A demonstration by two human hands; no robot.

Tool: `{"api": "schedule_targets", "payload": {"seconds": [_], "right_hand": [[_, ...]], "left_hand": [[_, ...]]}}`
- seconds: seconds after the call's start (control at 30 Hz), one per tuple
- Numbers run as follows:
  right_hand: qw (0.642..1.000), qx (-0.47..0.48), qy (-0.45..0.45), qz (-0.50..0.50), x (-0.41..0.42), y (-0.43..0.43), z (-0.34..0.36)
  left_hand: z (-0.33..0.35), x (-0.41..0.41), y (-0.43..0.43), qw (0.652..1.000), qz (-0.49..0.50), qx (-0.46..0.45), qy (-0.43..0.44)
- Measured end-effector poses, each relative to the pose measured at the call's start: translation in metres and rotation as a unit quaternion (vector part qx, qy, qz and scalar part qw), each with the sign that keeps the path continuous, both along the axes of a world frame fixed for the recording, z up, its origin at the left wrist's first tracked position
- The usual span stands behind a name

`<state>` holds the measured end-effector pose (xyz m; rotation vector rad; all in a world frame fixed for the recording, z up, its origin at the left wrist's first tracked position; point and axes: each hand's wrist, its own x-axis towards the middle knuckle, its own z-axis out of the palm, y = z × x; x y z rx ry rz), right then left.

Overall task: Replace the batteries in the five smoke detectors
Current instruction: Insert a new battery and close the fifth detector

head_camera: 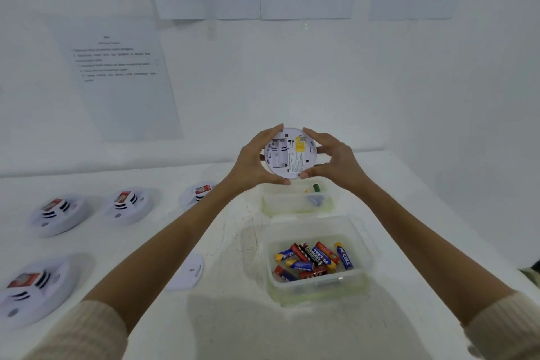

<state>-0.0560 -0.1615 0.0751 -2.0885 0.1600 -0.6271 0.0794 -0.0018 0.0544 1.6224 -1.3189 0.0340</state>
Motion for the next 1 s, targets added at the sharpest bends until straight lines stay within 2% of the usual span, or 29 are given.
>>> {"api": "schedule_targets", "payload": {"seconds": [0.2,0.4,0.53,0.6,0.7,0.8,0.9,0.97,1.0], "right_hand": [[0.999,-0.009,0.013,0.033,0.025,-0.020,0.002],[0.994,-0.056,0.075,0.048,0.035,-0.036,-0.011],[0.992,0.002,0.127,0.002,0.033,-0.037,-0.032],[0.979,-0.088,0.185,-0.018,0.034,-0.038,-0.040],[0.921,-0.264,0.285,0.016,0.040,-0.034,-0.041],[0.877,-0.329,0.348,0.039,0.050,-0.029,-0.041],[0.876,-0.322,0.357,0.044,0.059,-0.025,-0.042],[0.901,-0.265,0.340,0.045,0.061,-0.026,-0.043],[0.922,-0.202,0.327,0.039,0.060,-0.029,-0.042]], "left_hand": [[0.003,0.018,-0.017,0.998,0.037,-0.019,-0.038],[-0.019,0.027,-0.016,0.998,0.053,0.003,-0.022],[-0.029,0.029,-0.012,0.997,0.076,-0.006,0.005],[-0.031,0.031,-0.009,0.997,0.079,-0.003,0.013],[-0.035,0.034,-0.007,0.997,0.079,0.008,0.020],[-0.039,0.034,-0.006,0.996,0.078,0.015,0.028],[-0.041,0.034,-0.005,0.996,0.082,0.023,0.026],[-0.040,0.034,-0.003,0.996,0.082,0.019,0.029],[-0.039,0.034,-0.002,0.996,0.083,0.016,0.031]]}}
